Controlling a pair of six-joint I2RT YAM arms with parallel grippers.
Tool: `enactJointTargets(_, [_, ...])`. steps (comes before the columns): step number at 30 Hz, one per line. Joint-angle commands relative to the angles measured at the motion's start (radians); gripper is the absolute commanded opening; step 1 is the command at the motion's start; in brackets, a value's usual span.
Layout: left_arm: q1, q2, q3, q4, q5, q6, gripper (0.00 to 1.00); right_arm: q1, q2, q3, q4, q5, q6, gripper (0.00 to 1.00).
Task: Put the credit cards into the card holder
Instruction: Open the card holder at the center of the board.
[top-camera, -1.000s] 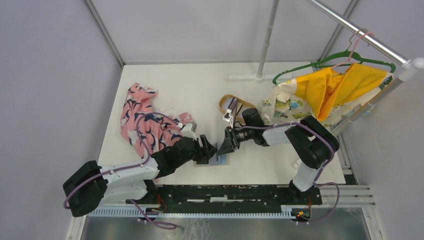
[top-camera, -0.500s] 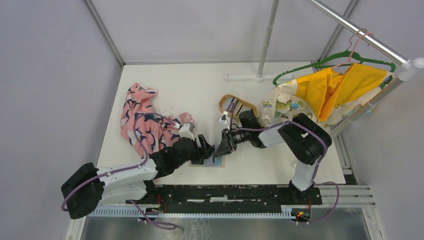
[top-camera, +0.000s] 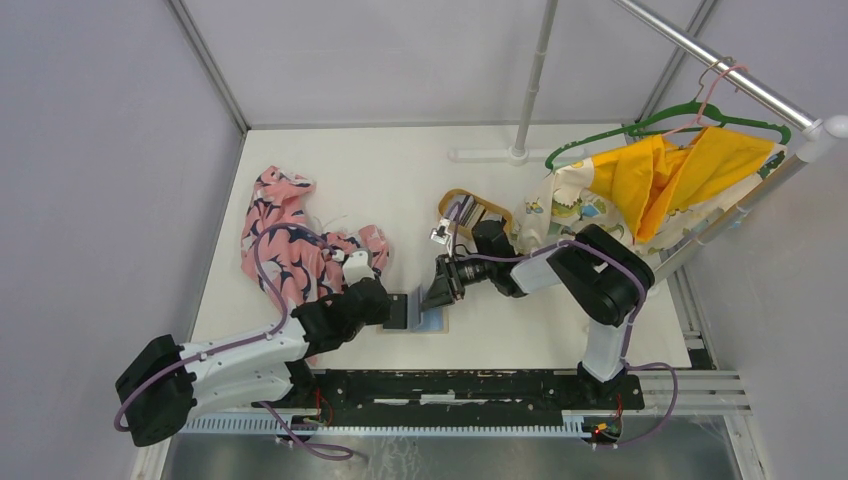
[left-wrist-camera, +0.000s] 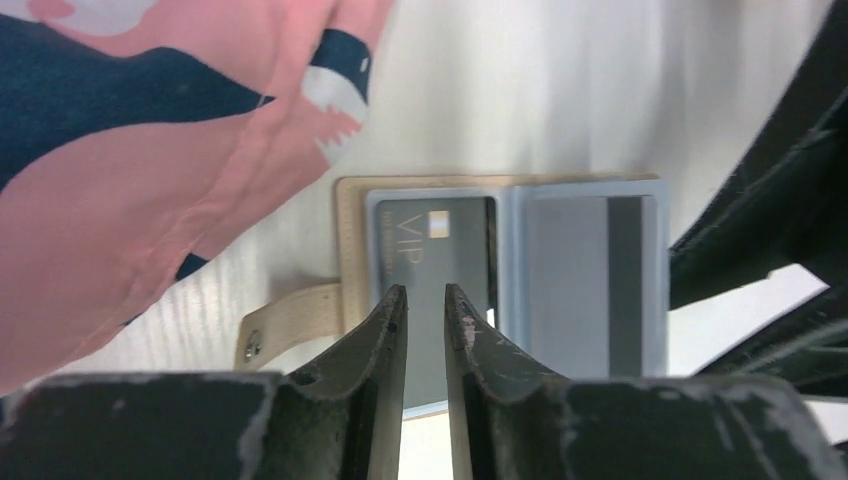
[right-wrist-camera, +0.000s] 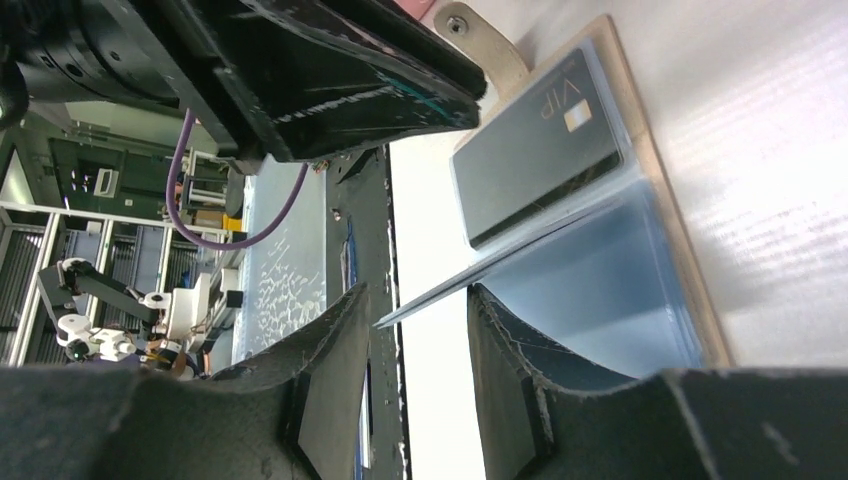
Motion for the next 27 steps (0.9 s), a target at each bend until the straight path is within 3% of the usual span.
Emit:
enactJointTargets(1, [0.002,0.033,0.050,-0.075,-0.070,0.010,0.25,0.042,0.022,0.077,-0.006,0.012,-0.031,0.46])
enactJointTargets(11, [0.003,0.000,0.012,-0.047,-0.025,0.012,0.28,0.084,0.104,0.191,-0.074,0.040,-0.071,0.46])
enactJointTargets(14, [0.002,-0.007,0.001,-0.025,-0.016,0.018,0.28,0.082,0.102,0.218,-0.192,0.062,-0.163,0.46])
enactJointTargets(17, [0.002,-0.007,0.011,-0.042,-0.023,0.025,0.28,0.082,0.065,0.285,-0.417,0.123,-0.389,0.45])
enactJointTargets(19, [0.003,-0.017,0.023,-0.080,-0.043,0.023,0.28,0.080,0.020,0.346,-0.622,0.180,-0.623,0.45])
enactJointTargets(23, [0.003,-0.086,0.040,-0.160,-0.056,0.020,0.34,0.072,-0.135,0.320,-0.779,0.215,-0.939,0.45])
enactJointTargets(27, [0.002,-0.163,0.049,-0.162,-0.023,0.029,0.49,0.072,-0.286,0.275,-0.909,0.212,-1.244,0.46])
